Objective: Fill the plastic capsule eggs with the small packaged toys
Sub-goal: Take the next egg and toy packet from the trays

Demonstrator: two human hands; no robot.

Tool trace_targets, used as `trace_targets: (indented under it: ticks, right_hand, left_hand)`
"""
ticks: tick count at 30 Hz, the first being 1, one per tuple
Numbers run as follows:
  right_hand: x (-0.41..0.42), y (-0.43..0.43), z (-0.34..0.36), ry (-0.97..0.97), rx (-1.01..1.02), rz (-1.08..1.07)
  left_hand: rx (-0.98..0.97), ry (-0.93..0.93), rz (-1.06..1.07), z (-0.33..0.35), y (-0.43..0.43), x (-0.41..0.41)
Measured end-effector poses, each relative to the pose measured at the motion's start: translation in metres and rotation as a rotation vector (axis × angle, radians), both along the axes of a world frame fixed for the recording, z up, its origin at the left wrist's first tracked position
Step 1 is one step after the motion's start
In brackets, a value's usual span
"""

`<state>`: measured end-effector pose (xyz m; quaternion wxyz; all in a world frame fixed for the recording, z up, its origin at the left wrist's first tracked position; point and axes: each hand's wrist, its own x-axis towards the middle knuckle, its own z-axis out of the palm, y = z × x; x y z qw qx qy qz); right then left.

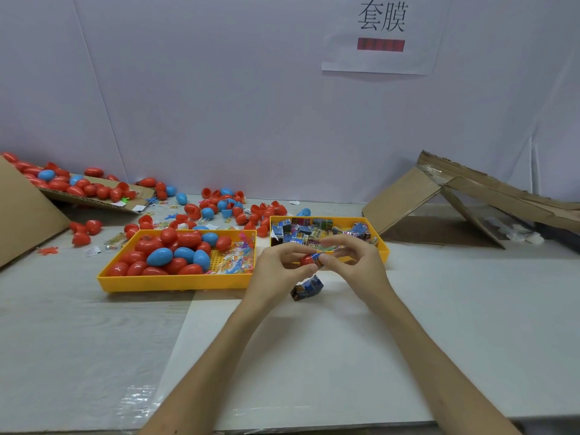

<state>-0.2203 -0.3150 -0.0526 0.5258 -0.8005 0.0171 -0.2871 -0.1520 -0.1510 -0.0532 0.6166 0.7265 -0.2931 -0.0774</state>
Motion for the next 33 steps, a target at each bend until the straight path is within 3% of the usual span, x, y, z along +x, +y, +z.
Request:
trace_targets:
  ticks: [4, 7, 11, 18, 33]
  right_hand:
    - [0.000, 0.006, -0.005, -0.249, -0.129, -0.204]
    - [0.001, 0.011, -0.008, -0.410, -0.322, -0.230]
    - [0.001, 0.022, -0.013, -0.392, -0.466, -0.167]
    - [0.001, 0.030, -0.015, -0.469, -0.509, -0.258]
    - [0.002, 0.027, -0.017, -0.503, -0.584, -0.312]
  left_hand:
    - [-0.141, 0.179, -0.034, 0.004, 0.002, -0.002]
    - [-0.272, 0.334, -0.037, 0.007, 0.003, -0.003]
    - [-0.452, 0.517, -0.083, 0.010, 0.005, -0.006]
    - [-0.577, 0.717, -0.220, 0.008, 0.001, -0.012]
    - [-0.662, 0.831, -0.284, 0.007, 0.003, -0.013]
